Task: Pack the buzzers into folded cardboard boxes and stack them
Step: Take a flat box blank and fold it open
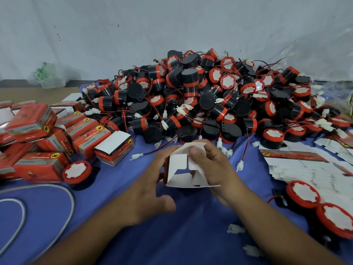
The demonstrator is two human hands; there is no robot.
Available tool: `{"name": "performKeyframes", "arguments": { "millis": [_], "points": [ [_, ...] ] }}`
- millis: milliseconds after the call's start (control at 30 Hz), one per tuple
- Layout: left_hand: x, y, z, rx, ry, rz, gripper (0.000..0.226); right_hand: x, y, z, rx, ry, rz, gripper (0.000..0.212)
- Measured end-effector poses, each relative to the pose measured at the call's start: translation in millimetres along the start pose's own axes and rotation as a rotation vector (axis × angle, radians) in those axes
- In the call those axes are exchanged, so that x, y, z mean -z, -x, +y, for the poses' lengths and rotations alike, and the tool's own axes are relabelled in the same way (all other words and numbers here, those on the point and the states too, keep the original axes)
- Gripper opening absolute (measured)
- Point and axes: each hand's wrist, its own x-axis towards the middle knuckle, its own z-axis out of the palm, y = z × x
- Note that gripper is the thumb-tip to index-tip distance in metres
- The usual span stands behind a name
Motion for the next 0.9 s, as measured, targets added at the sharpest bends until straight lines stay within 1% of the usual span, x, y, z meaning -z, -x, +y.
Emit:
{"name": "performKeyframes", "arguments": {
  "millis": [33, 67, 133, 167, 233, 267, 300, 333, 367, 400, 433, 467, 500, 567, 600, 700, 733, 800, 900],
  "points": [
    [-3, -6, -3, -0.022, -0.049, 0.040, 0.069, -1, 0, 1, 0.006, 0.019, 0.000, 0.023],
    [-2, -5, -1, -0.019, -0.034, 0.079, 0.067, -2, 0, 2, 0.014, 0.049, 0.002, 0.027],
    [-6, -6, -1, -0.037, 0.017, 0.215, 0.047, -3, 3, 1, 0.065, 0.115, -0.012, 0.033],
    [-6, -9, 0, -0.027, 0.041, 0.254, 0.040, -3, 5, 1, 0.106, 0.163, -0.032, 0.036],
    [-6, -12, 1, -0.012, 0.060, 0.282, 0.032, -3, 9, 1, 0.142, 0.271, -0.088, 0.057],
    [-6, -13, -1, 0.004, 0.093, 0.311, 0.025, -6, 8, 0, 0.121, 0.300, -0.102, 0.068],
    [-6, -14, -2, 0.038, 0.156, 0.352, 0.019, -6, 8, 0, 0.073, 0.285, -0.115, 0.074],
    [-6, -15, -2, 0.098, 0.246, 0.401, 0.020, -6, 7, -1, 0.017, 0.237, -0.136, 0.070],
    [-6, -17, -3, 0.154, 0.338, 0.439, 0.021, -7, 7, -3, -0.013, 0.198, -0.154, 0.053],
    [-6, -17, -4, 0.186, 0.401, 0.456, 0.022, -8, 6, -6, -0.019, 0.201, -0.168, 0.031],
    [-5, -17, -5, 0.199, 0.431, 0.456, 0.022, -7, 6, -5, 0.013, 0.268, -0.166, 0.019],
    [-4, -15, -7, 0.203, 0.426, 0.450, 0.022, -5, 7, -3, 0.061, 0.325, -0.171, 0.022],
    [-4, -13, -6, 0.193, 0.401, 0.442, 0.022, -4, 9, -2, 0.094, 0.353, -0.188, 0.026],
    [-5, -11, -4, 0.138, 0.225, 0.448, 0.027, -3, 11, -1, 0.128, 0.303, -0.166, 0.024],
    [-7, -10, -4, 0.116, 0.109, 0.453, 0.039, -5, 9, -2, 0.143, 0.262, -0.145, 0.022],
    [-15, -9, -2, 0.127, -0.205, 0.442, 0.091, -5, 7, -3, 0.151, 0.175, -0.046, 0.019],
    [-17, -9, -1, 0.107, -0.329, 0.429, 0.100, -5, 7, -3, 0.149, 0.185, -0.037, 0.021],
    [-17, -9, 0, 0.043, -0.486, 0.450, 0.098, -6, 8, -2, 0.137, 0.180, -0.091, 0.025],
    [-11, -7, 5, -0.032, -0.546, 0.510, 0.089, -8, 10, -1, 0.124, 0.197, -0.163, 0.035]
  ]
}}
